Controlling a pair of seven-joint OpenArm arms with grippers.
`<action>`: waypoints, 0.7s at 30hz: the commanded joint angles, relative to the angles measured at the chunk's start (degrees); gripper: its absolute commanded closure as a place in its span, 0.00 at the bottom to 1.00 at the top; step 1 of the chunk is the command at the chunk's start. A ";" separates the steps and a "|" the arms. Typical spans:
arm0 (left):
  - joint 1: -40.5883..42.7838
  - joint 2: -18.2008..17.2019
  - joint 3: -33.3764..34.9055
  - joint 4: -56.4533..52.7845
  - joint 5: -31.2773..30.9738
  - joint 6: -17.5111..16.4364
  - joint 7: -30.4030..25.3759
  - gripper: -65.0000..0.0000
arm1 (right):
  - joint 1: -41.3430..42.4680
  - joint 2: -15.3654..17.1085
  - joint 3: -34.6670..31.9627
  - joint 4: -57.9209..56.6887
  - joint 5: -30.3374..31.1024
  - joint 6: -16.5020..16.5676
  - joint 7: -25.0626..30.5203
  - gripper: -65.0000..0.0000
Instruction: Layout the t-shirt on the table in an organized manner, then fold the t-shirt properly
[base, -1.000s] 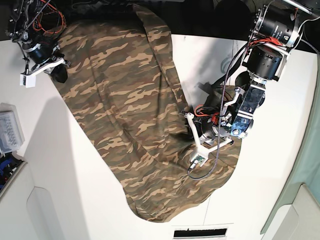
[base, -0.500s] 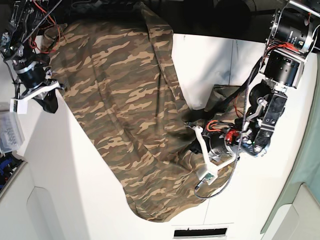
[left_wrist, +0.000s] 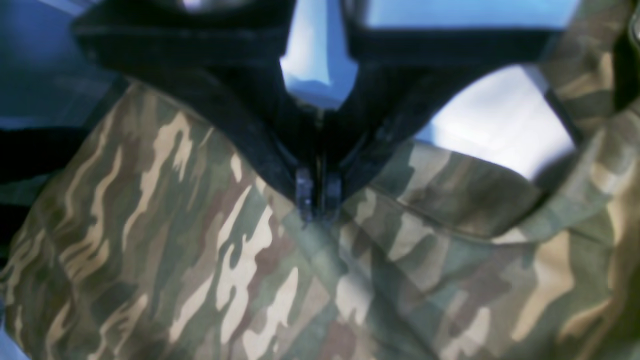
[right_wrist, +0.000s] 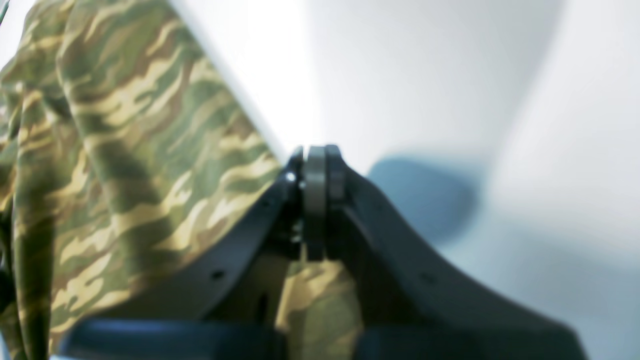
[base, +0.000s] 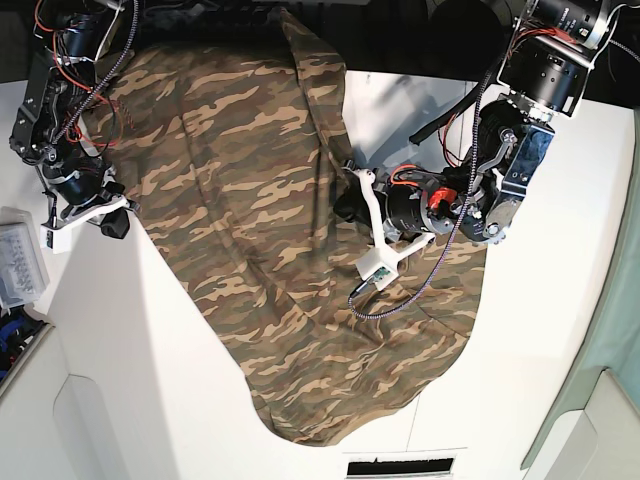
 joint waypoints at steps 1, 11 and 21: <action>-1.27 -0.07 -0.39 0.96 -0.81 -0.22 -1.14 0.97 | 0.57 0.90 0.17 0.83 1.07 0.59 1.29 1.00; -1.16 -1.92 -1.51 0.96 0.61 0.42 -0.07 0.97 | -3.28 0.00 -0.20 0.66 1.49 0.59 1.25 1.00; -0.96 -7.39 -1.68 0.92 0.61 1.73 0.15 0.97 | -7.02 0.02 -0.20 0.66 1.97 0.59 1.27 1.00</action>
